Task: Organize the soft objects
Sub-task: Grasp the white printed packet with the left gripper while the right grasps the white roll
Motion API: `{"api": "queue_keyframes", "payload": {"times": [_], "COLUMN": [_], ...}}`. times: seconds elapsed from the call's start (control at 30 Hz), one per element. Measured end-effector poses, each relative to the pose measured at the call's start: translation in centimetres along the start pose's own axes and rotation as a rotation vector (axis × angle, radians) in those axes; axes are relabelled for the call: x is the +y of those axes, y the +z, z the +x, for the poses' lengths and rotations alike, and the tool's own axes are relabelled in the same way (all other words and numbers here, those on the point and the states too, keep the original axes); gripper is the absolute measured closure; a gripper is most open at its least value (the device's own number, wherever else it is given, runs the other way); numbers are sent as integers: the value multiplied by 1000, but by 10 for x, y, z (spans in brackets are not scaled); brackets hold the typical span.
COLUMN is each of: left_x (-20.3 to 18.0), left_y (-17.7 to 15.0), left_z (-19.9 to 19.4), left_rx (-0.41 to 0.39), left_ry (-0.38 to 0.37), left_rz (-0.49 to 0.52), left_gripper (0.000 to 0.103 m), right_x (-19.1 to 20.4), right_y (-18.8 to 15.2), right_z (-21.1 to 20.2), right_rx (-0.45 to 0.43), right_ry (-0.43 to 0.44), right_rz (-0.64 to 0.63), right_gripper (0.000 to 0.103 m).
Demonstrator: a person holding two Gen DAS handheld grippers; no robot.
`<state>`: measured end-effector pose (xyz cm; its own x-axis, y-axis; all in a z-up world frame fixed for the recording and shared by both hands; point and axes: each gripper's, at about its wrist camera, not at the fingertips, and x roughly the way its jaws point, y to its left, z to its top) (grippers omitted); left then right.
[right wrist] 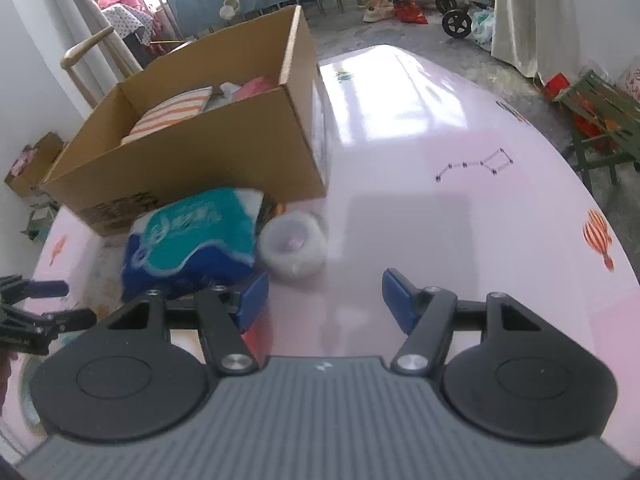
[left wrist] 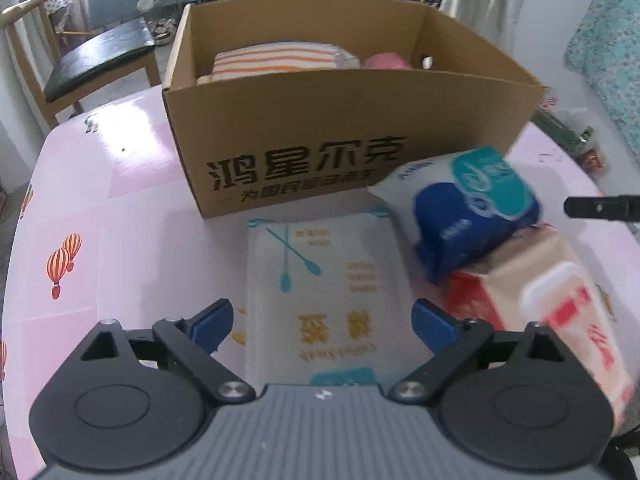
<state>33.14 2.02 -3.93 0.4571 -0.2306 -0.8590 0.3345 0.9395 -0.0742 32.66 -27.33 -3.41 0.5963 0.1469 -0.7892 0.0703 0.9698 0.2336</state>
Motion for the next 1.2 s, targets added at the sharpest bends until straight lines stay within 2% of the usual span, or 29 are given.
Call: {"api": "queue_keyframes", "payload": {"times": [0.13,0.2,0.27,0.4,0.57,0.7,0.73,0.77,0.83,0.9,0.97,1.07,1.2], "left_x": [5,7,8,6,3,3,2,0,-6,-7,-13,-18,-18], "left_y": [4,4,3,2,2,3,4,5,5,4,1,2,2], "left_z": [17,21,24,26,26,26,26,29,30,31,30,27,24], "left_rx": [32,35,32,14,15,5,1,-6,-14,-33,-58,-52,-47], "left_ry": [-9,-33,-53,-46,-48,-36,-30,-13,15,33,55,58,51], "left_rz": [-23,-40,-50,-16,11,4,8,18,48,66,95,96,66], "left_gripper": [6,7,8,9,10,15,19,21,21,34,57,68,74], "right_x": [-9,-10,-12,-12,-9,4,9,12,20,20,13,5,-13], "right_y": [16,23,28,34,38,43,43,43,44,42,37,30,18], "right_z": [25,34,42,59,70,77,78,78,81,79,77,73,63], "right_rx": [16,8,8,51,92,117,126,135,148,136,108,78,52], "right_ry": [26,19,38,46,58,6,-12,-35,-74,-88,-79,-63,-27], "right_rz": [54,75,90,105,102,7,-21,-52,-94,-65,-9,45,150], "right_gripper": [40,50,52,67,71,79,83,88,90,92,92,92,92]}}
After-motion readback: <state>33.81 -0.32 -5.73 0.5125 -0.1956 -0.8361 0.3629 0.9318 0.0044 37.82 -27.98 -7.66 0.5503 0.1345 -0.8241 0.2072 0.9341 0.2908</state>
